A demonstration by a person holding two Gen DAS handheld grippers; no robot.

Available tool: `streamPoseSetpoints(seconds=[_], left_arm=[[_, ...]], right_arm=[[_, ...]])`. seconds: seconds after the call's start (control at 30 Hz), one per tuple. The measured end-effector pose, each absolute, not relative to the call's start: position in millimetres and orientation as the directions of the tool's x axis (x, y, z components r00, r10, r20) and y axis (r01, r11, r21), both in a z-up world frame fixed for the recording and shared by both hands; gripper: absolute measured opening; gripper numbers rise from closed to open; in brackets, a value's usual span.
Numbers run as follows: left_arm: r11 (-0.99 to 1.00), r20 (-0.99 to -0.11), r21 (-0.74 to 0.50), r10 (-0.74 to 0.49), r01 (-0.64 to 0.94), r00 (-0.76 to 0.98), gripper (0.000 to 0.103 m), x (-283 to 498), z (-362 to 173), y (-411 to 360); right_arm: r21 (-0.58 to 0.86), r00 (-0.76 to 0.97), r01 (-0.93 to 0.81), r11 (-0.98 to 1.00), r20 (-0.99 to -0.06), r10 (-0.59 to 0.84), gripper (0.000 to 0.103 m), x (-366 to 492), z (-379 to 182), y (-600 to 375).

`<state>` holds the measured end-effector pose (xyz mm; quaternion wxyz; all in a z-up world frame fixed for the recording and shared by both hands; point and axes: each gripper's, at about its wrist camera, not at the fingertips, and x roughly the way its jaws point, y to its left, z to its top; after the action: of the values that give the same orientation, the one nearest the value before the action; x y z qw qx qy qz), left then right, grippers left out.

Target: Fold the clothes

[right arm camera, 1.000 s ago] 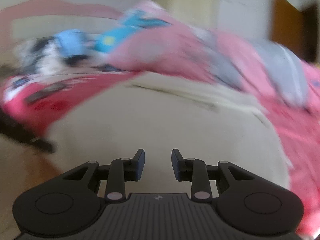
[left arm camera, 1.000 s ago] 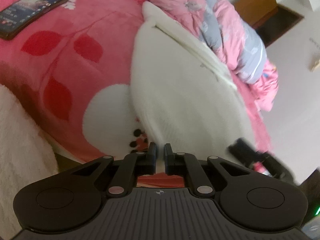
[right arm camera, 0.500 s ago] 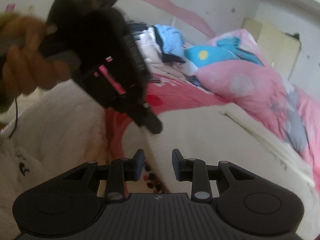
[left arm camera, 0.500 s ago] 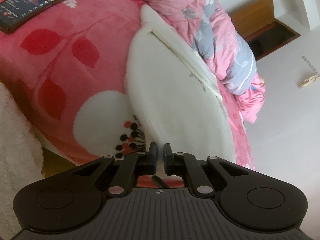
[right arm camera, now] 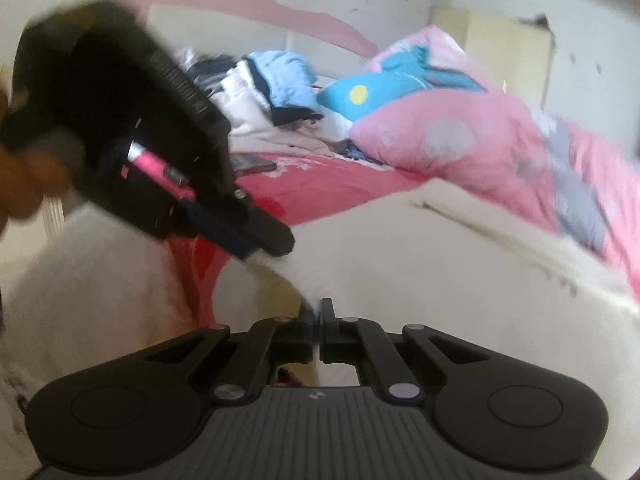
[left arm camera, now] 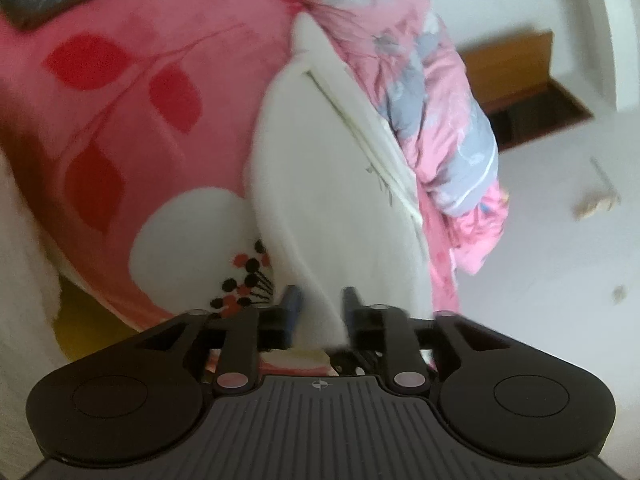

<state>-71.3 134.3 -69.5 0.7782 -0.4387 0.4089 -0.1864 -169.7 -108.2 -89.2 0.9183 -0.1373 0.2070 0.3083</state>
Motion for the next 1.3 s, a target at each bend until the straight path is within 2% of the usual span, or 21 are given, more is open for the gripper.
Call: streamPoseSetpoints(seconds=[0.13,0.4,0.7,0.9,0.97,1.03,1.1,1.3], left_arm=[[0.502,-0.45,-0.86,-0.663,-0.091,0.599,0.042,-64.3,-74.2,137.4],[0.507,-0.487,-0.851,-0.666,-0.135,0.565,0.044,-54.3,-86.1,135.5],[0.489,-0.49,-0.856,-0.66,-0.17,0.57,0.051,-56.6,-94.1,143.1],[0.499,-0.501,-0.849,-0.652,-0.176,0.568,0.051,-57.1,-99.7,144.7],[0.506,-0.509,-0.844,-0.647,-0.179,0.567,0.051,-56.5,-102.1,144.9],[0.514,-0.516,-0.839,-0.642,-0.182,0.566,0.051,-55.5,-103.9,145.9],[0.523,-0.523,-0.833,-0.637,-0.181,0.566,0.051,-54.7,-105.6,146.3],[0.561,-0.538,-0.814,-0.63,-0.151,0.56,0.049,-54.0,-107.1,143.9]], right_arm=[[-0.069,0.71,-0.625,0.778,-0.465,0.529,0.001,-166.3,-86.2,-113.8],[-0.062,0.714,-0.621,0.782,-0.456,0.531,0.001,-169.6,-83.1,-112.9],[0.115,0.695,-0.576,0.81,-0.452,0.559,0.001,-154.3,-75.8,-133.0],[0.059,0.68,-0.605,0.794,-0.481,0.553,0.002,-159.9,-82.5,-124.7],[0.009,0.66,-0.632,0.775,-0.519,0.543,0.005,-164.1,-88.2,-117.1],[-0.064,0.638,-0.663,0.746,-0.57,0.518,0.022,-170.5,-96.6,-107.3],[-0.117,0.622,-0.691,0.713,-0.6,0.504,0.03,-179.1,-104.0,-101.9],[-0.12,0.613,-0.696,0.708,-0.613,0.498,0.031,-188.3,-107.5,-105.2]])
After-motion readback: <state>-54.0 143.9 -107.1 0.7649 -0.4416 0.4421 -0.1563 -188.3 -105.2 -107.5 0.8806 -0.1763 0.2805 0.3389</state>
